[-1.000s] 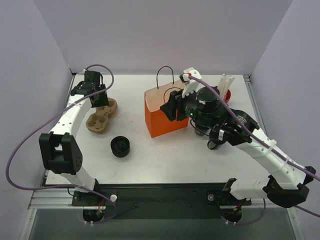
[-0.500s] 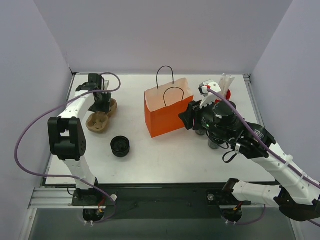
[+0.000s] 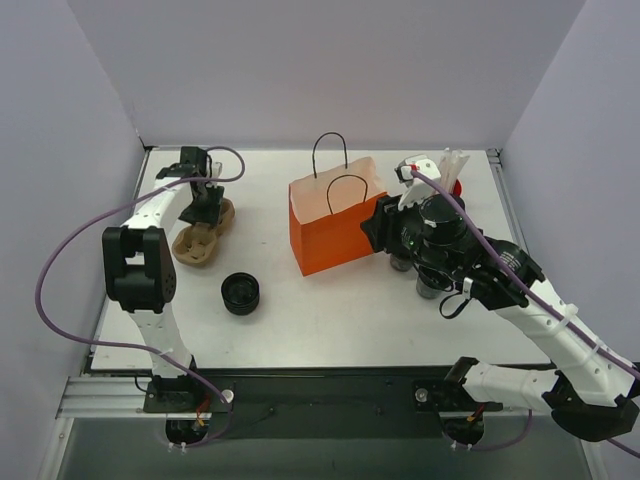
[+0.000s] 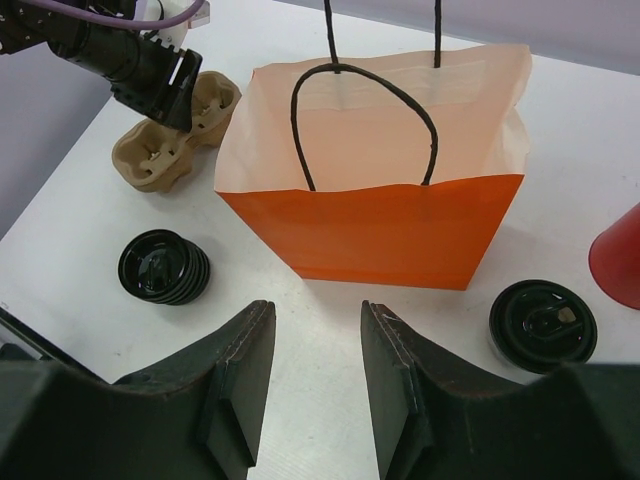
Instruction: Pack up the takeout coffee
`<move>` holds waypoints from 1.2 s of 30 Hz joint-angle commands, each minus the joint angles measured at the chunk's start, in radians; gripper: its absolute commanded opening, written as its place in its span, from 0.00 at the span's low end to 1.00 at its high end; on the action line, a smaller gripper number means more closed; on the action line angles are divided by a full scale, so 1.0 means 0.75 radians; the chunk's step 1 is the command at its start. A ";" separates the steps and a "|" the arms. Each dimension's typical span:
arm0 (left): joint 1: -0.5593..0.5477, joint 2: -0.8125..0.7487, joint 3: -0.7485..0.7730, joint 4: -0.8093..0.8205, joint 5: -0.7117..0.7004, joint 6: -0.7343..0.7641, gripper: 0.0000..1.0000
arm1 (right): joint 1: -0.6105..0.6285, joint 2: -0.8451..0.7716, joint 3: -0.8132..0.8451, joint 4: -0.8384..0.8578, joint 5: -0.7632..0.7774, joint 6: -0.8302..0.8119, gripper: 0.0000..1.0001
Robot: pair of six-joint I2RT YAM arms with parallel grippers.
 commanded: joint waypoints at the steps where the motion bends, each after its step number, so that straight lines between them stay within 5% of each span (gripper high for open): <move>1: 0.011 0.002 0.028 -0.002 -0.018 0.031 0.60 | -0.031 -0.009 0.043 -0.009 -0.020 -0.006 0.40; 36: 0.023 0.047 0.134 -0.108 0.064 0.042 0.36 | -0.071 0.006 0.031 -0.050 -0.059 -0.011 0.40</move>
